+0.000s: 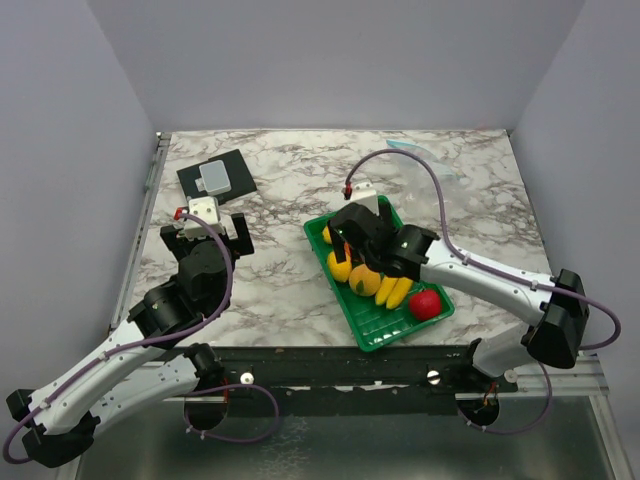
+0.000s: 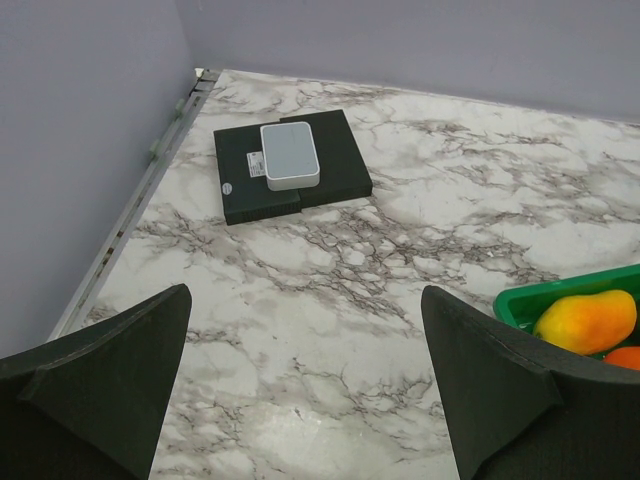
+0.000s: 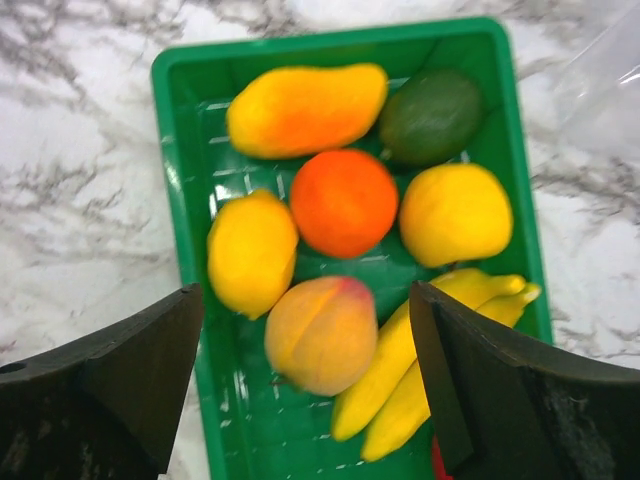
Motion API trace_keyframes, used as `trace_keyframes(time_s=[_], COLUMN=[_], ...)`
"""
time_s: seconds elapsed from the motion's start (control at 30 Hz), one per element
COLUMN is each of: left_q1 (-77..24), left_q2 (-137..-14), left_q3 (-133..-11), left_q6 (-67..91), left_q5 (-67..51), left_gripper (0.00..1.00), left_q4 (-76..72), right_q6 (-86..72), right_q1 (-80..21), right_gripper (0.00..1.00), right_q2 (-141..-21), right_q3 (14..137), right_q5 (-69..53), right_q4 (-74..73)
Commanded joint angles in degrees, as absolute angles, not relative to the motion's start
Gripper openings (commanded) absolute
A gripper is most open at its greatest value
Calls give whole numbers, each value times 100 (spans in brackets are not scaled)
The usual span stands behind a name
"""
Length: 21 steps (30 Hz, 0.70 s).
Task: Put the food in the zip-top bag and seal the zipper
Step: Pick up the zipper food storage bag at the center of the board.
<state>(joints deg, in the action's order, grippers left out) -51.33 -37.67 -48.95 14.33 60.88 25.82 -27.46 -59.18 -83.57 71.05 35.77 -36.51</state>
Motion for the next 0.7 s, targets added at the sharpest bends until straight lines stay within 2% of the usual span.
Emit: trace_keyframes(time_s=[0.0, 0.33, 0.67], left_q1=[-5115, -5124, -5120], left_q2=[-3741, -3688, -3671], left_q3=[-4860, -4825, -4832], left_q6=[1434, 1402, 1403], left_q5=[5963, 5941, 5891], left_gripper=[99, 99, 99], left_q4=[2535, 2538, 2530], right_q6=[-2060, -1325, -1014], right_q1=[-5403, -4133, -3119], right_gripper=[90, 96, 96], right_q2=[-8350, -8928, -9567], right_q3=[7439, 8083, 8491], right_q5=[3670, 3464, 3232], right_q4=[-3496, -3198, -2769])
